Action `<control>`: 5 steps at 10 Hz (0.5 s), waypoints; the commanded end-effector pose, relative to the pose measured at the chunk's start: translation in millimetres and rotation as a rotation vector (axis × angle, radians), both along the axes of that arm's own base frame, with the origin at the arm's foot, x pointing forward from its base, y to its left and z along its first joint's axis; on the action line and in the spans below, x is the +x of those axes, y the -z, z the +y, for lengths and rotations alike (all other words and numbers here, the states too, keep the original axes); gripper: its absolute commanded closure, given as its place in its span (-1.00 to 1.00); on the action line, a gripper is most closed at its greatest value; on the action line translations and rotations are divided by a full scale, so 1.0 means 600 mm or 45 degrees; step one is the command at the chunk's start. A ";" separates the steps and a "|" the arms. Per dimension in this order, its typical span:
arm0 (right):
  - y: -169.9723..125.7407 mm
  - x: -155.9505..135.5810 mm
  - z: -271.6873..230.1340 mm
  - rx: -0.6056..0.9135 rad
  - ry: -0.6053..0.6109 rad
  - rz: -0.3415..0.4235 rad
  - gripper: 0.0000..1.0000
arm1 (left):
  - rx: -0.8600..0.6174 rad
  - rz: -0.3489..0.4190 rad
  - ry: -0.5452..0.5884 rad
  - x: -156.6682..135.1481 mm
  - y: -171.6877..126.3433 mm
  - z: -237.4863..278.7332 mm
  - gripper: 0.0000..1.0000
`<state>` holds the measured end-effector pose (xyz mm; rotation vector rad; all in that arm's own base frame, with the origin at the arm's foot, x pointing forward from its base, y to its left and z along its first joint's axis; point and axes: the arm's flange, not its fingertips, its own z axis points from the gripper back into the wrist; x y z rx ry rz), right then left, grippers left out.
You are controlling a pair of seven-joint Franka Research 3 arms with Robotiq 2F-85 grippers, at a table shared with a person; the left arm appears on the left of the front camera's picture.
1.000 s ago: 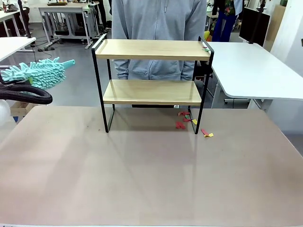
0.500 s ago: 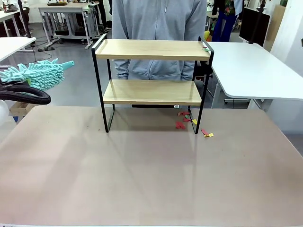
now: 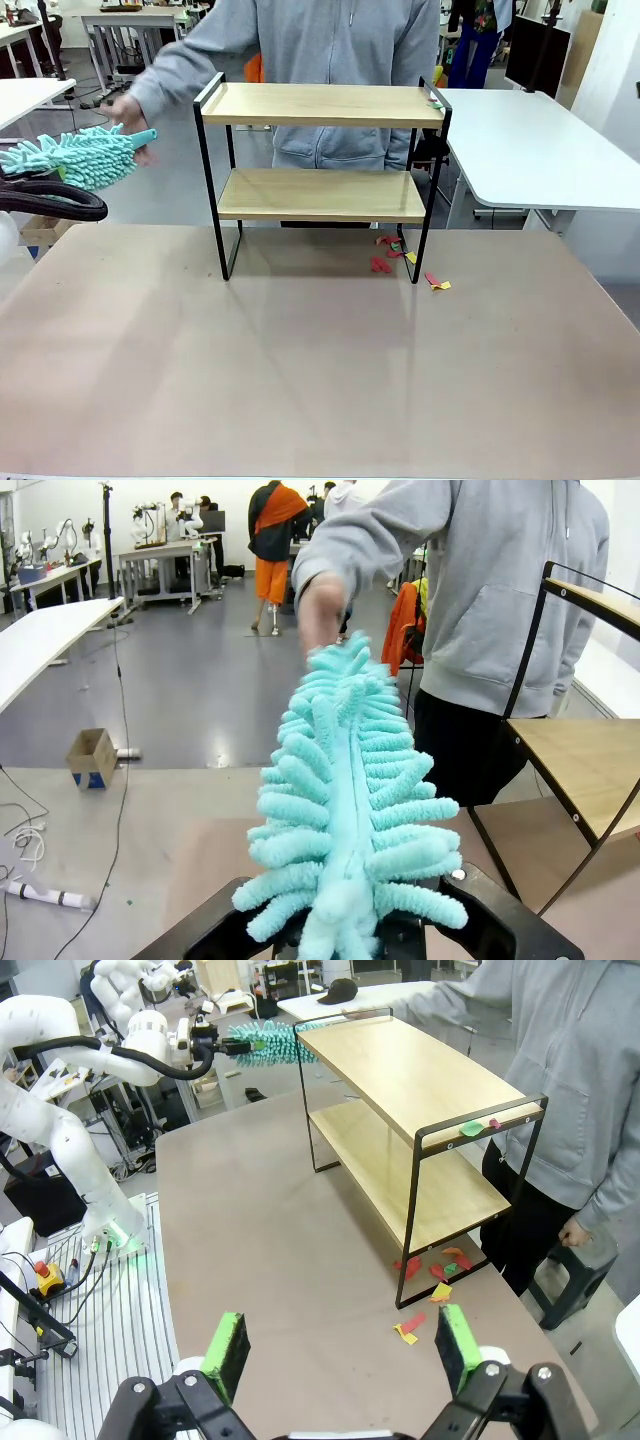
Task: Clean the shelf.
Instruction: Hand the Duster back to the human.
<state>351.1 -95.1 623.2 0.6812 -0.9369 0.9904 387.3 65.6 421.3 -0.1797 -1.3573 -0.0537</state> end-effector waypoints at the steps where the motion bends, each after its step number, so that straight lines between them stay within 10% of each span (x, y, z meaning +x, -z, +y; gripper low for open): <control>1: -0.004 0.000 -0.002 -0.010 -0.007 -0.001 -1.00 | 0.013 -0.008 0.000 0.000 -0.005 0.003 0.66; 5: -0.004 0.000 -0.002 -0.010 -0.007 -0.001 -1.00 | 0.013 -0.008 0.000 0.000 -0.005 0.003 0.66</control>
